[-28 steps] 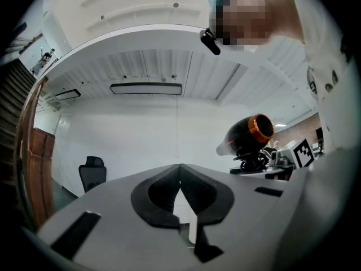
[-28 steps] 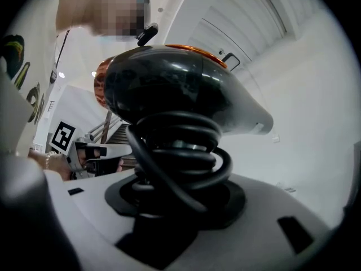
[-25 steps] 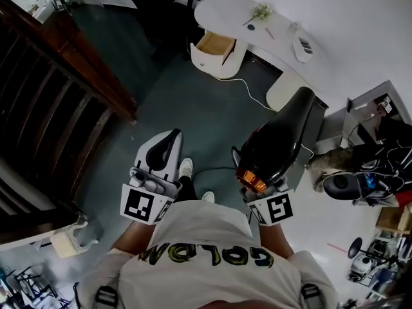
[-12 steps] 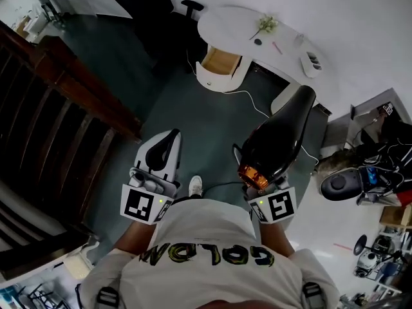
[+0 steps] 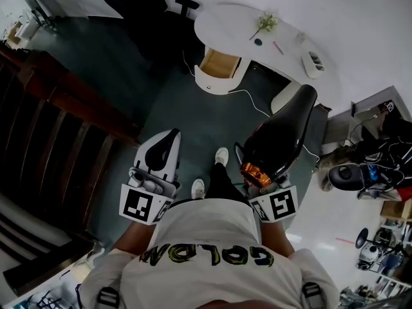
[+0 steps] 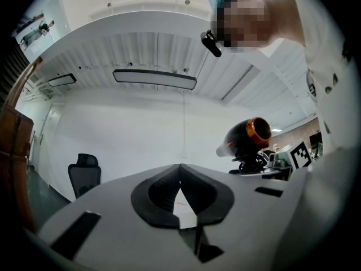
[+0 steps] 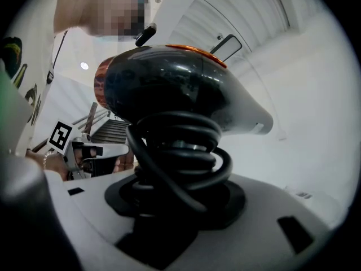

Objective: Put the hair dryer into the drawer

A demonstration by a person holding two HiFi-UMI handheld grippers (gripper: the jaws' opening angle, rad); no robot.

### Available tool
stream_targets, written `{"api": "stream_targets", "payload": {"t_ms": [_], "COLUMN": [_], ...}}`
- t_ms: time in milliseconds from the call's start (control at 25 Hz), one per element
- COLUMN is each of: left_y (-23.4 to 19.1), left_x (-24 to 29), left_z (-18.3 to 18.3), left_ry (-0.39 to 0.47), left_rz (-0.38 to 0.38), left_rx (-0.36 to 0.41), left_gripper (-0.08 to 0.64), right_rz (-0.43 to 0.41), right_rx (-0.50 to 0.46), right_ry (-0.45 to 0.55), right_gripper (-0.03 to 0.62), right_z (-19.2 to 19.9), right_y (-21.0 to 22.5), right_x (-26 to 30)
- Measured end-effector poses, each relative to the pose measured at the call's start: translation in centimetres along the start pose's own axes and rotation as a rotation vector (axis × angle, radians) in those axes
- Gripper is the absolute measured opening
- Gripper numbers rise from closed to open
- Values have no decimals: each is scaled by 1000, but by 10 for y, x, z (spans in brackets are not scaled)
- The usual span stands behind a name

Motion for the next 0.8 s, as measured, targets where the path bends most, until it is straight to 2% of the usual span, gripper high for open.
{"api": "stream_targets", "payload": {"t_ms": [360, 800], "left_y": [-37, -74], "left_x": [82, 227], "left_z": [18, 29], "left_ry": [-2, -14], "left_rz": [-7, -14], "left_rx": [1, 17], "left_gripper": [11, 11], "right_rz": [-14, -25], "right_rx": [1, 13], "right_ry": [4, -20], "right_gripper": [238, 238], "right_z": [14, 20], "right_y": [62, 183], "right_x": [68, 155]}}
Point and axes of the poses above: the fingertips, and each gripper's own axes: x forward along the fingers, y to its right, z out of its underside, the point moved 8 cm from there along -x, backward along the fingers, and after that the axes turned 6 degrees about z, right-handed, at the moved point
